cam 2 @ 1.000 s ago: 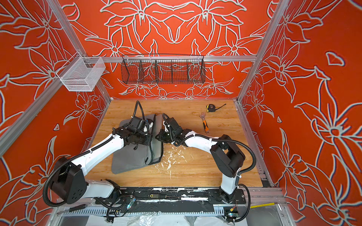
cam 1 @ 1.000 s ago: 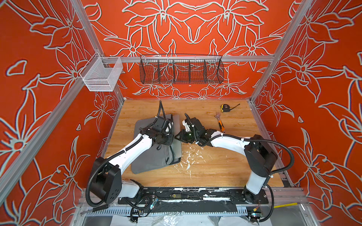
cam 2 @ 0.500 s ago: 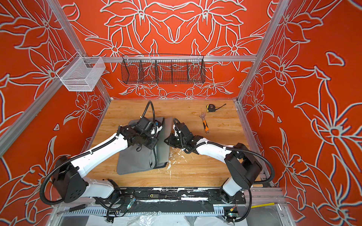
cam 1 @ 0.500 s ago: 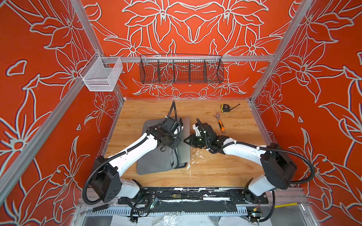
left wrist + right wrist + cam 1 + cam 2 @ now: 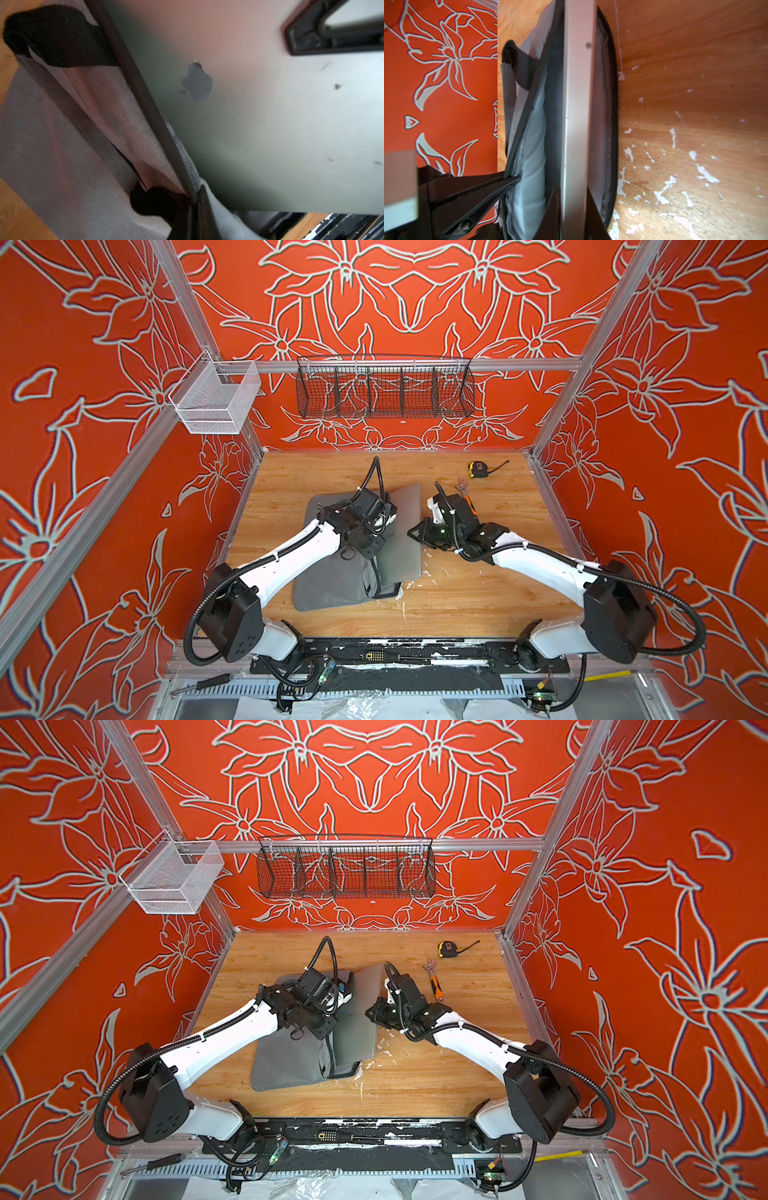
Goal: Open the zippered laptop bag and take out the laptop
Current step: Take out the laptop from the zippered laptop bag.
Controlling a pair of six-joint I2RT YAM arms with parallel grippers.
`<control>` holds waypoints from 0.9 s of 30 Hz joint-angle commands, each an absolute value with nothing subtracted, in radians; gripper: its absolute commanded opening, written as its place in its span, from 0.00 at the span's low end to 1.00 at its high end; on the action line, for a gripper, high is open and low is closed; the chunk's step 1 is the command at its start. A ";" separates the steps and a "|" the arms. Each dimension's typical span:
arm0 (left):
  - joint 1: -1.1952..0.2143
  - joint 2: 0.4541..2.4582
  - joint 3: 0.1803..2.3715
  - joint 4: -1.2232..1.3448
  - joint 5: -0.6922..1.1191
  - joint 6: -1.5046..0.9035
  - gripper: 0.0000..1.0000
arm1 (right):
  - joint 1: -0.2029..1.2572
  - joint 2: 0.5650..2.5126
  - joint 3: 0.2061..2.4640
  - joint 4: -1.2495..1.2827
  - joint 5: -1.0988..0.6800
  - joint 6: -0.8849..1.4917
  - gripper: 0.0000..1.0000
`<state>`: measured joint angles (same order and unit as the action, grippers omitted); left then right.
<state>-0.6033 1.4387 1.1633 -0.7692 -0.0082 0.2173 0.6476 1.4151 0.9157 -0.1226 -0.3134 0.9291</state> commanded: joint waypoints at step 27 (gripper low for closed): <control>-0.585 1.518 1.230 -0.855 -0.297 0.282 0.00 | 0.618 1.241 0.957 -0.081 -0.319 0.849 0.00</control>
